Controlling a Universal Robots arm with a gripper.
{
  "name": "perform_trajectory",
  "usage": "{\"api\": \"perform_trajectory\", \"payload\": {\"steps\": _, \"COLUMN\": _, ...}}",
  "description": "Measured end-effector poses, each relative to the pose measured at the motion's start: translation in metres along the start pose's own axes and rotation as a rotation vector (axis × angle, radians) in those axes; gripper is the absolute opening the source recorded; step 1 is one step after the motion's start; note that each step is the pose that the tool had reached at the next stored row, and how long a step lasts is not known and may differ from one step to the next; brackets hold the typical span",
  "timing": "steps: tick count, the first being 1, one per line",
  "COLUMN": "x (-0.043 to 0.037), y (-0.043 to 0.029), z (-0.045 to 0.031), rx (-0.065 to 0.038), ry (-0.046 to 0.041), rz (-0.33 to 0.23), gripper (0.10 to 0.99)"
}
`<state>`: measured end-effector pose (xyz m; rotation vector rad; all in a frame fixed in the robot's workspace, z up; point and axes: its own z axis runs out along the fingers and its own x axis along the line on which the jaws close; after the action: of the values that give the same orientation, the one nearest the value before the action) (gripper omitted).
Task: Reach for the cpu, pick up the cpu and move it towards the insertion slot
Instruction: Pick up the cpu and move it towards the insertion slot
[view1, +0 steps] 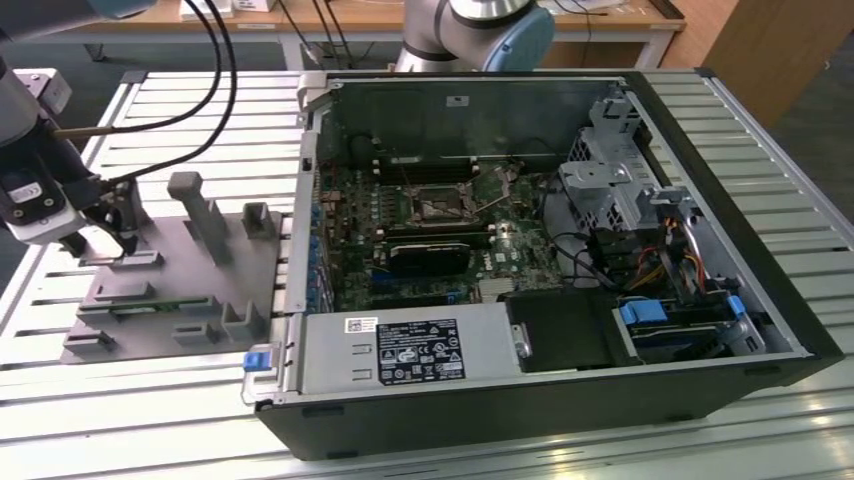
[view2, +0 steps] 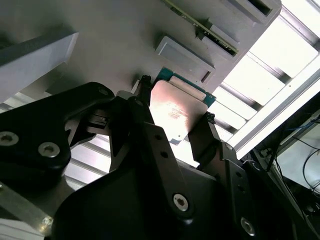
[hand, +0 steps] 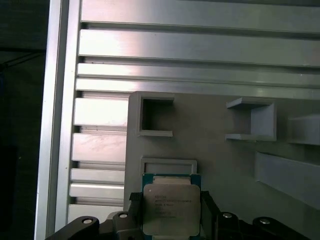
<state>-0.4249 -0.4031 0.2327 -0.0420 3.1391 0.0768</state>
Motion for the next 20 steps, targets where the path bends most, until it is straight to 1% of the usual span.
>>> {"api": "perform_trajectory", "payload": {"steps": 4, "x": 0.0000, "y": 0.0004, "z": -0.0027, "rx": 0.000, "ry": 0.0002, "rz": 0.000, "gripper": 0.545}}
{"api": "perform_trajectory", "payload": {"steps": 6, "x": 0.0001, "y": 0.0005, "z": -0.0055, "rx": 0.000, "ry": 0.0003, "rz": 0.000, "gripper": 0.545}}
{"api": "perform_trajectory", "payload": {"steps": 12, "x": 0.0000, "y": 0.0021, "z": -0.0203, "rx": 0.000, "ry": 0.0003, "rz": 0.000, "gripper": 0.545}}
{"api": "perform_trajectory", "payload": {"steps": 20, "x": -0.0001, "y": 0.0044, "z": -0.0379, "rx": 0.000, "ry": 0.0003, "rz": 0.000, "gripper": 0.545}}
